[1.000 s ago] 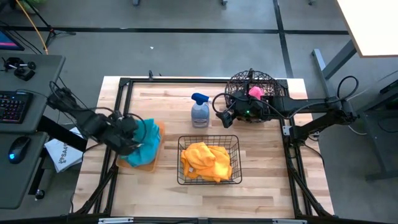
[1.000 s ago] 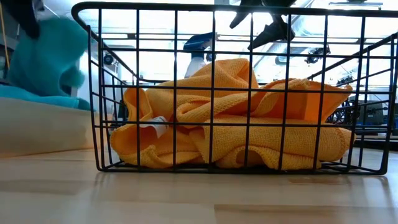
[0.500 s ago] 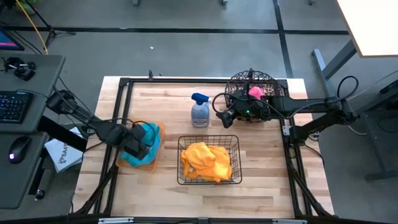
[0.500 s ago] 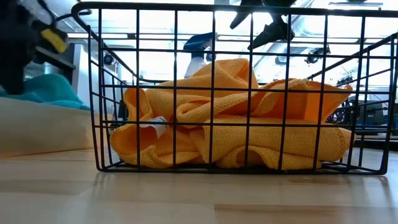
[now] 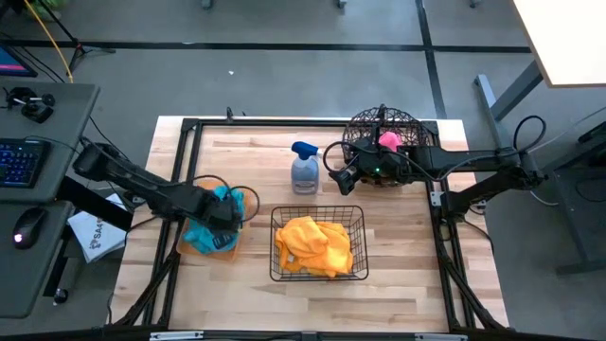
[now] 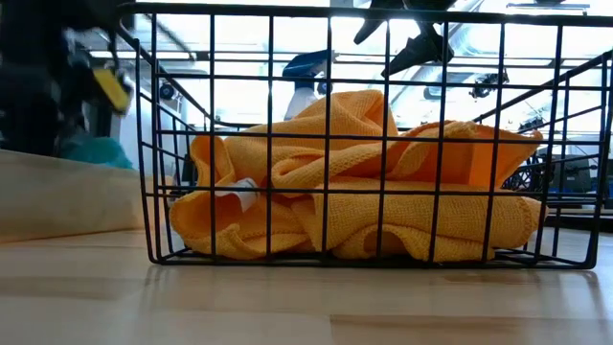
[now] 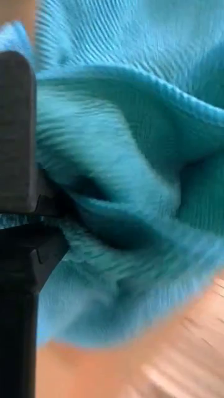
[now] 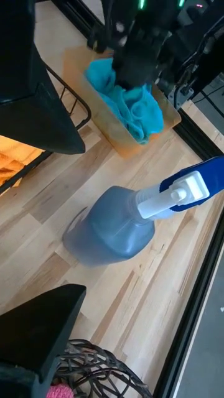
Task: Sort microfiber towel by color & place in baskets
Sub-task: Put the blue microfiber towel into the orange bin
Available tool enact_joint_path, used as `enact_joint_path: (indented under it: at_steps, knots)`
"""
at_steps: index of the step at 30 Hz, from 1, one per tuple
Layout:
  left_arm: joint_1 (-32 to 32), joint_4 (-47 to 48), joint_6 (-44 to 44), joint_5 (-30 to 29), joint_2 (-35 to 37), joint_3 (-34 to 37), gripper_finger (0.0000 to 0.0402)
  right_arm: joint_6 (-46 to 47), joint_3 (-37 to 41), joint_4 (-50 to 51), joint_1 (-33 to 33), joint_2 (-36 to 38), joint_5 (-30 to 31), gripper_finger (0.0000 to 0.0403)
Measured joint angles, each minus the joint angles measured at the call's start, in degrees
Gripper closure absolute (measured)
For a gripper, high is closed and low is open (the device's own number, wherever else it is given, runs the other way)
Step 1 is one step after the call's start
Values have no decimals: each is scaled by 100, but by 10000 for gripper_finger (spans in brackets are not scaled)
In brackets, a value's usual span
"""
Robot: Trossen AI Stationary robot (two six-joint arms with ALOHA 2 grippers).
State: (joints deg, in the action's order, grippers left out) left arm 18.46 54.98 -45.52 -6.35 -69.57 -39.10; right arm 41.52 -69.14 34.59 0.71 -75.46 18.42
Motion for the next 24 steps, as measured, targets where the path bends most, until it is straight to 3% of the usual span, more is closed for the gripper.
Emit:
enact_joint_path:
  at_steps: [6,13,24]
  knots:
    - [-511,-345,1138,431,-699,227,401,0,0,0,-1,0,-10,48]
    - [-827,-524,1724,466,-808,-52,389,0,0,7,-1,0,-19,48]
    - [-1100,627,3029,800,-695,-1241,276,1,0,14,-1,0,-18,48]
